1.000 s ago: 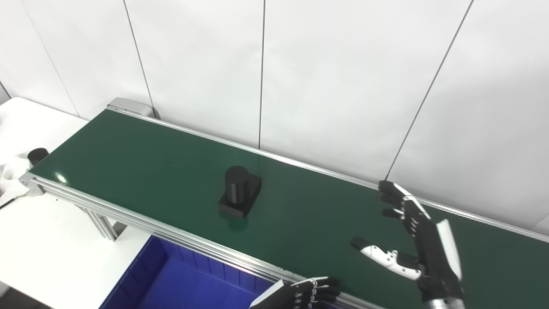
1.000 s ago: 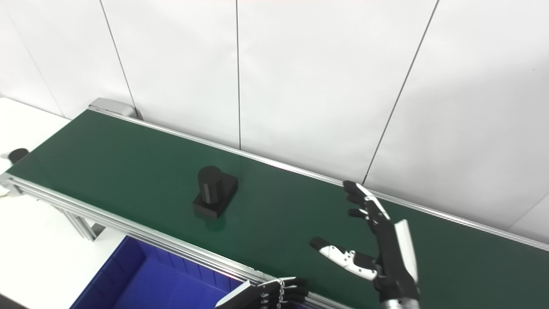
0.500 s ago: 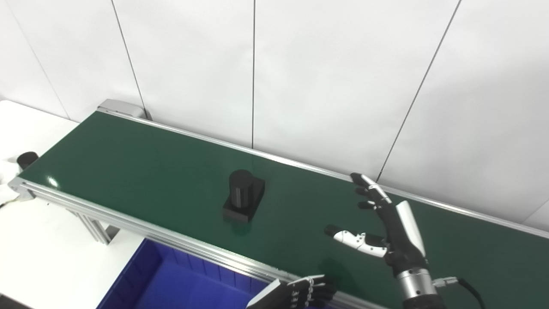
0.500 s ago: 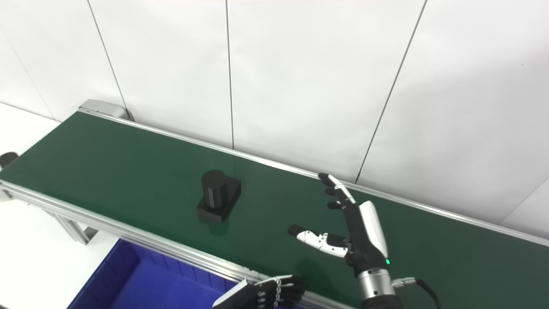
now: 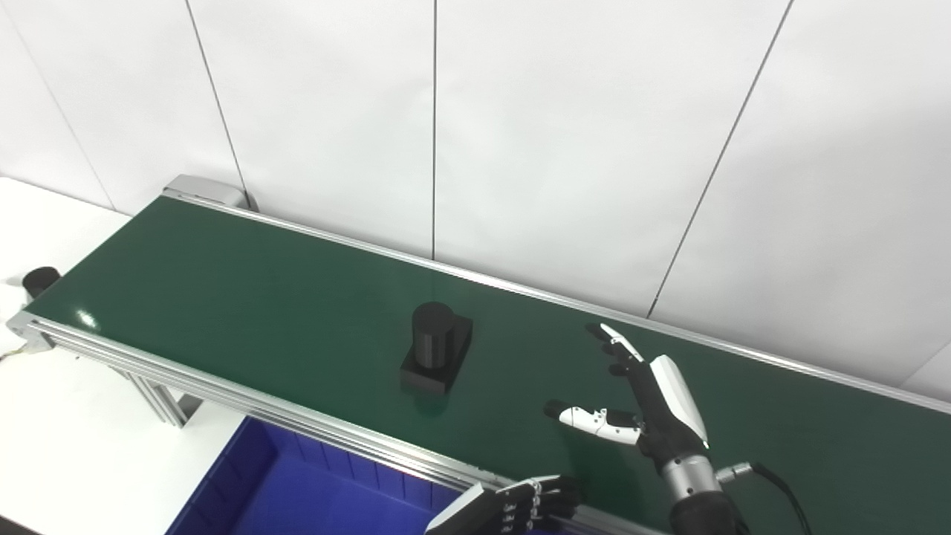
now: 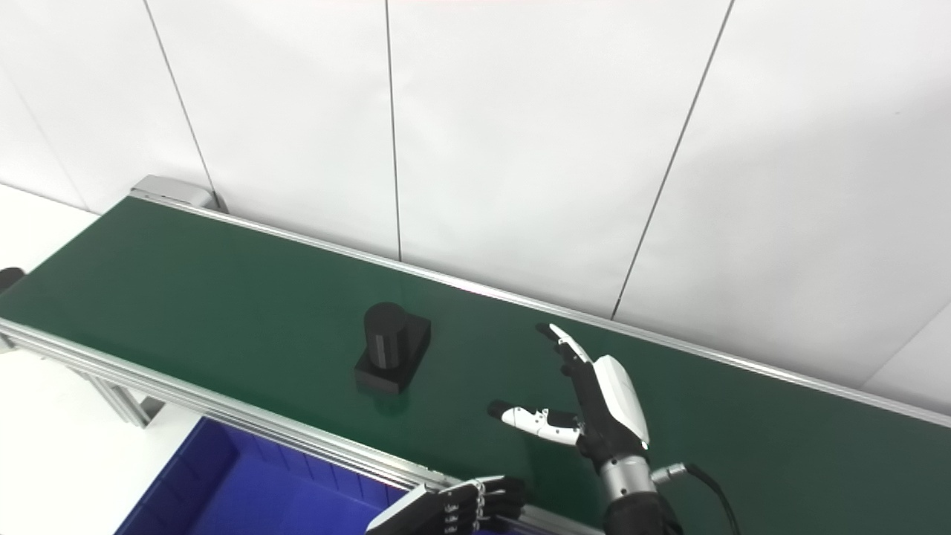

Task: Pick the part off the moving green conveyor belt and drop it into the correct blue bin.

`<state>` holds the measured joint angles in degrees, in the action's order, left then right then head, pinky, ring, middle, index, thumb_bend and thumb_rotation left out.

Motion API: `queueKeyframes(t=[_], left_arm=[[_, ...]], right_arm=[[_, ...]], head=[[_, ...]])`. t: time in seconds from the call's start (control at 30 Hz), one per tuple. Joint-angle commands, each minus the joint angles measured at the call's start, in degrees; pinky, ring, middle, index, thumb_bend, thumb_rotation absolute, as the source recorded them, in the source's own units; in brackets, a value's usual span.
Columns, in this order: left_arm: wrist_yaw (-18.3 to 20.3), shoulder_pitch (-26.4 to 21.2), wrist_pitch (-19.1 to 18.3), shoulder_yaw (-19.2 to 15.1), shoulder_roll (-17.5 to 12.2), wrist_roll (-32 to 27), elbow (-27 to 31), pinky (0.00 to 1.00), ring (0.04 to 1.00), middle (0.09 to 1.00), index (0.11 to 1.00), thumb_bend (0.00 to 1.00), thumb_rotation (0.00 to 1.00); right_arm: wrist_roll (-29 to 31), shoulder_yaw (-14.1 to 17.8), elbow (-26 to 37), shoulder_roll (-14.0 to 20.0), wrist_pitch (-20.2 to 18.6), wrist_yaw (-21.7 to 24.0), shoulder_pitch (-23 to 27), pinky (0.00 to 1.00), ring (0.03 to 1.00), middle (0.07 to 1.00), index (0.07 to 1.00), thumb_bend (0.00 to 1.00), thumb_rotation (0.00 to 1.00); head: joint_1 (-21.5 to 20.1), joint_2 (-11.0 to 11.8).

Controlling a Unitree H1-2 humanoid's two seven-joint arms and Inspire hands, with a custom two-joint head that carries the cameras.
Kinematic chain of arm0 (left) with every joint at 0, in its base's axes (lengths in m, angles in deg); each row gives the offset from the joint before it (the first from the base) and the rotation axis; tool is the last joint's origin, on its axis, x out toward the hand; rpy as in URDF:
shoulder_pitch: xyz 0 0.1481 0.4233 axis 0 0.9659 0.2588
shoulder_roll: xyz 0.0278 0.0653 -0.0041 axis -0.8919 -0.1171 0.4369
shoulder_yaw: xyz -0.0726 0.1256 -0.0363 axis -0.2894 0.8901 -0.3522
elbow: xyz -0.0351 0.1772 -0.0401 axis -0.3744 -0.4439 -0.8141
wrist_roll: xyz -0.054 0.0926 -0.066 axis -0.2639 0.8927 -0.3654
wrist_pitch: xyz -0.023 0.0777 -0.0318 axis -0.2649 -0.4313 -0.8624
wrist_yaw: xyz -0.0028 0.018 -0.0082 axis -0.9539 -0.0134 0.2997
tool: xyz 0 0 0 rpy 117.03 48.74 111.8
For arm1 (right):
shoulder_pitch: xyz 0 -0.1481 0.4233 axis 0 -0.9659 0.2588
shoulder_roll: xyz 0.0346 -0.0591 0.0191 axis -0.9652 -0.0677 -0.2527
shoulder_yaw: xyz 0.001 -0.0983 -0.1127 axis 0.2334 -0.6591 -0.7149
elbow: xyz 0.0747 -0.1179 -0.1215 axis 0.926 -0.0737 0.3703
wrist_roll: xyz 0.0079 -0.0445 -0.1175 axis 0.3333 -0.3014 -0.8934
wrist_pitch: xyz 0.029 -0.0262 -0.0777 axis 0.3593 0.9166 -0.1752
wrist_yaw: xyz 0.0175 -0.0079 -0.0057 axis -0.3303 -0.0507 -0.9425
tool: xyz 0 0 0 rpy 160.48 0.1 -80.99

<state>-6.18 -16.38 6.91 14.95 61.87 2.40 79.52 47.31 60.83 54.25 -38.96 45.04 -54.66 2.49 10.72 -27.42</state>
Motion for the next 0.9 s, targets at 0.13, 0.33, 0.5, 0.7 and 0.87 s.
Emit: queueKeyframes(t=[0.13, 0.33, 0.5, 0.7, 0.87], left_arm=[[0.31, -1.16, 2.40, -0.21, 0.45, -0.54, 0.35, 0.84, 0.865, 0.872, 0.881, 1.00, 0.35], [0.14, -1.25, 2.16, -0.08, 0.66, -0.27, 0.29, 0.84, 0.865, 0.869, 0.879, 1.00, 0.34], [-0.01, -1.40, 2.24, 0.02, 0.88, -0.01, 0.10, 0.84, 0.862, 0.869, 0.876, 1.00, 0.33], [-0.10, -1.56, 2.47, 0.20, 1.03, 0.27, -0.18, 0.84, 0.861, 0.870, 0.878, 1.00, 0.33], [-0.18, -1.60, 2.51, 0.38, 1.07, 0.52, -0.20, 0.84, 0.864, 0.873, 0.876, 1.00, 0.33]], right_arm=[[-0.77, -1.56, -3.35, -0.87, 4.31, -3.56, 4.75, 0.81, 0.882, 0.891, 0.883, 0.75, 0.43], [-0.82, -2.66, -5.58, -1.18, 4.64, -4.02, 6.56, 0.81, 0.886, 0.893, 0.887, 0.75, 0.48], [-0.85, -3.53, -6.65, -1.43, 4.70, -4.06, 7.54, 0.80, 0.876, 0.887, 0.885, 0.76, 0.51], [-0.83, -4.39, -8.03, -1.47, 4.87, -4.10, 8.81, 0.81, 0.883, 0.895, 0.892, 0.75, 0.49], [-1.51, -5.28, -8.67, -1.74, 4.96, -4.43, 9.92, 0.82, 0.892, 0.896, 0.891, 0.76, 0.50]], head=[[0.13, 0.15], [0.38, 0.15], [0.67, 0.14], [0.88, 0.16], [1.04, 0.09]])
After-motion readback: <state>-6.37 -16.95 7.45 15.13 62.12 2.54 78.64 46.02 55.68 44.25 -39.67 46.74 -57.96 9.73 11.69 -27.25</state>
